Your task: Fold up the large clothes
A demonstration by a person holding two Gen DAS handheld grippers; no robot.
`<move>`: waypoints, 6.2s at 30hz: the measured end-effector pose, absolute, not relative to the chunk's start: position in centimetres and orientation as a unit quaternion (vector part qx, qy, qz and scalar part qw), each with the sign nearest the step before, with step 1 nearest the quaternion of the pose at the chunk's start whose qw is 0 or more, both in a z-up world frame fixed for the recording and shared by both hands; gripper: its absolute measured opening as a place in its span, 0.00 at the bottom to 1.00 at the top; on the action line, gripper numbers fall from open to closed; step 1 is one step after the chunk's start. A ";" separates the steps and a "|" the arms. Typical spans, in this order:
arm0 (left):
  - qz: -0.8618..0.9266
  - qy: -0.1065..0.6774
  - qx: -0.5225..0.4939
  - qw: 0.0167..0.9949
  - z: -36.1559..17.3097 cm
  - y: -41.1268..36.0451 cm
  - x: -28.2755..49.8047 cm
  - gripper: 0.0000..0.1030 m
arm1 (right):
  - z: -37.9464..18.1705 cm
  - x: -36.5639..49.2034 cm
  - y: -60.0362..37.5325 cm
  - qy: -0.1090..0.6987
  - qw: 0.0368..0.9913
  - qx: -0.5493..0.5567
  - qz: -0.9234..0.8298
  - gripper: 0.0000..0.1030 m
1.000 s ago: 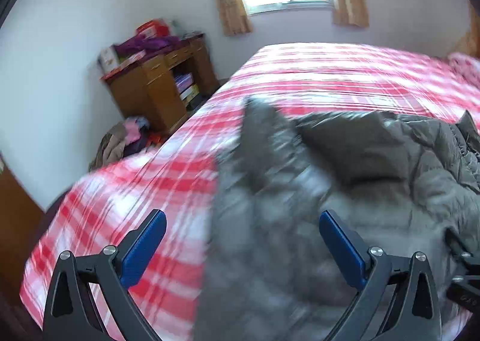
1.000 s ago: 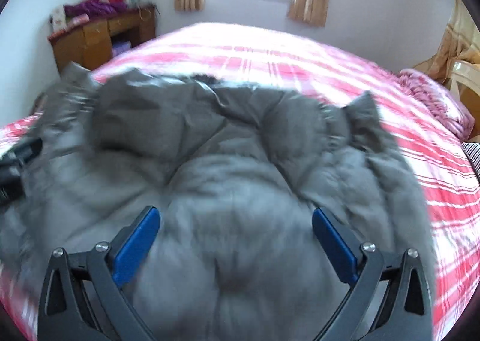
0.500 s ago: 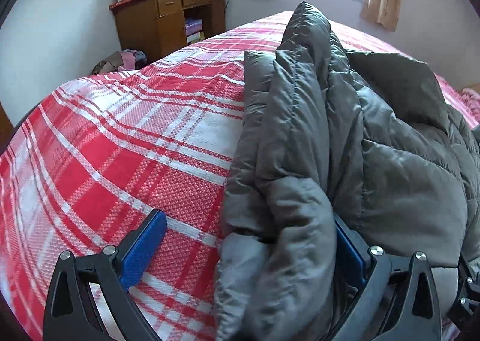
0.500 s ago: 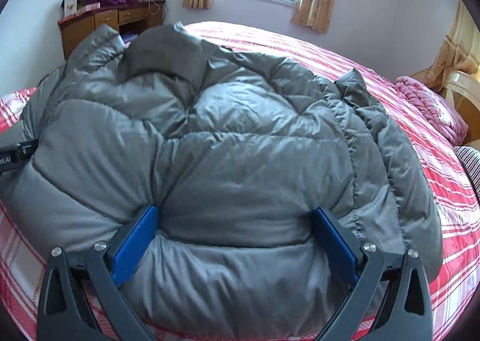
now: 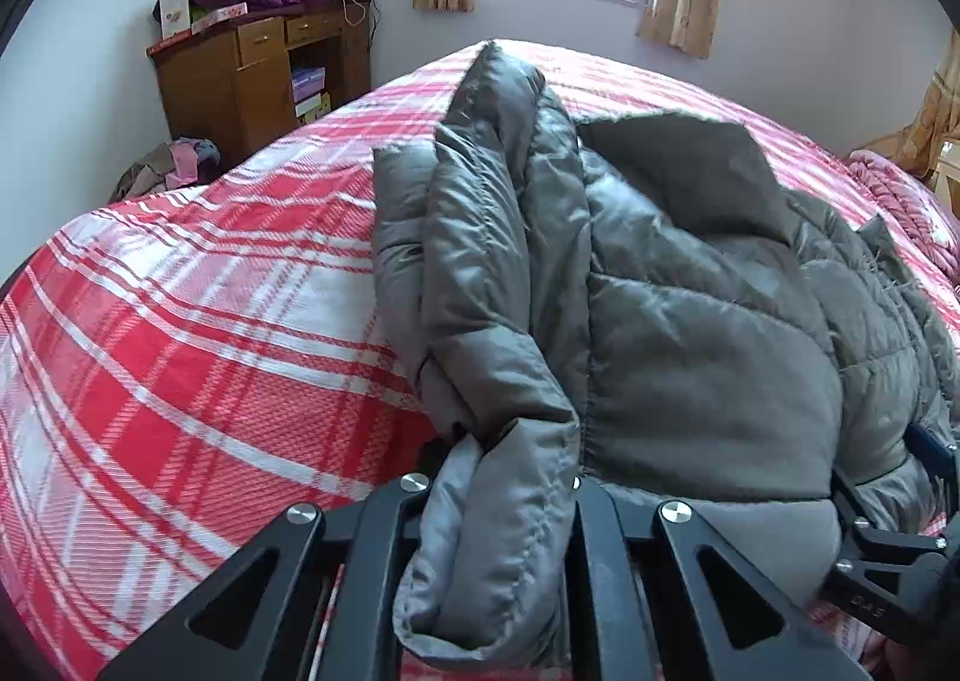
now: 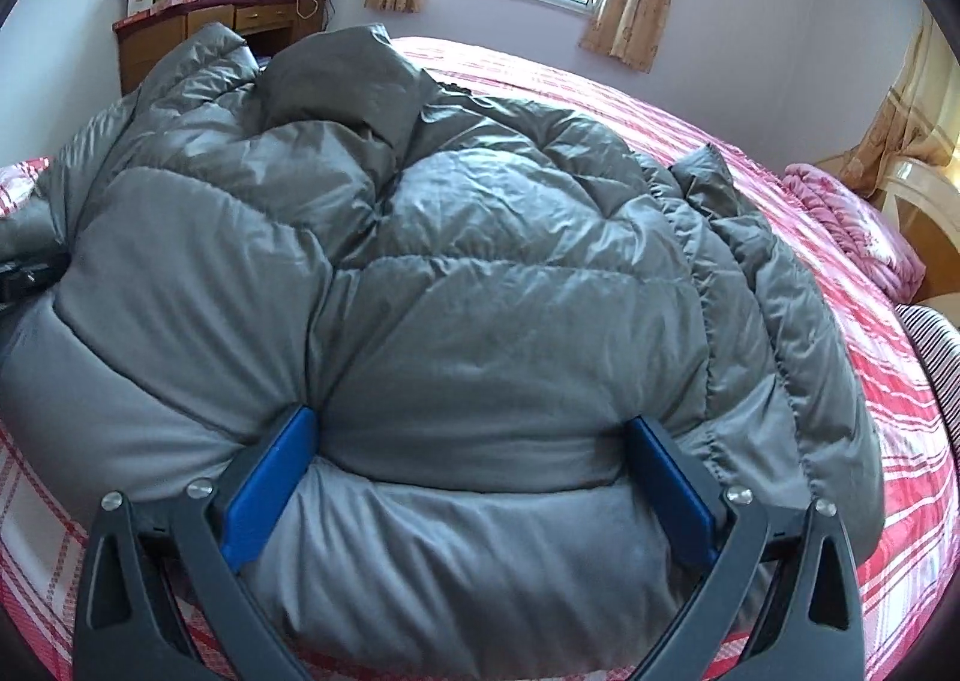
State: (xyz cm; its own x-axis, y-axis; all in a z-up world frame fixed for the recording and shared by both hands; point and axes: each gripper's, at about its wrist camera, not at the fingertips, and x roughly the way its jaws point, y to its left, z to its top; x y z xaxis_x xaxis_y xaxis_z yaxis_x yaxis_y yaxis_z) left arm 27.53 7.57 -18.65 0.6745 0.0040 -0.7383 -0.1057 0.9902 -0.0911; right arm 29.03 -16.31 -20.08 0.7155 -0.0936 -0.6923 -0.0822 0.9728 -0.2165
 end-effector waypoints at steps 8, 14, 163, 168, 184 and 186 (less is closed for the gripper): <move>0.023 0.348 -0.062 0.935 -12.9 11.0 22.7 0.06 | -19.7 27.3 -13.6 0.380 0.916 -0.127 -0.009 1.00; 0.074 0.317 -0.016 0.946 -8.6 13.6 20.3 0.06 | -20.1 25.1 -6.2 0.356 0.918 -0.162 0.062 1.00; 0.179 0.394 0.063 0.899 -19.4 -5.6 42.2 1.00 | -19.2 41.8 -25.1 0.405 0.911 0.077 -0.022 0.71; 0.180 0.394 0.064 0.899 -19.4 -5.6 42.2 1.00 | -19.3 41.9 -25.1 0.406 0.911 0.073 -0.023 0.72; 0.181 0.394 0.067 0.899 -19.4 -5.8 42.2 1.00 | -19.4 42.1 -24.8 0.410 0.910 0.065 -0.027 0.72; 0.180 0.395 0.065 0.899 -19.5 -5.8 42.3 1.00 | -19.4 42.1 -24.8 0.409 0.910 0.065 -0.026 0.72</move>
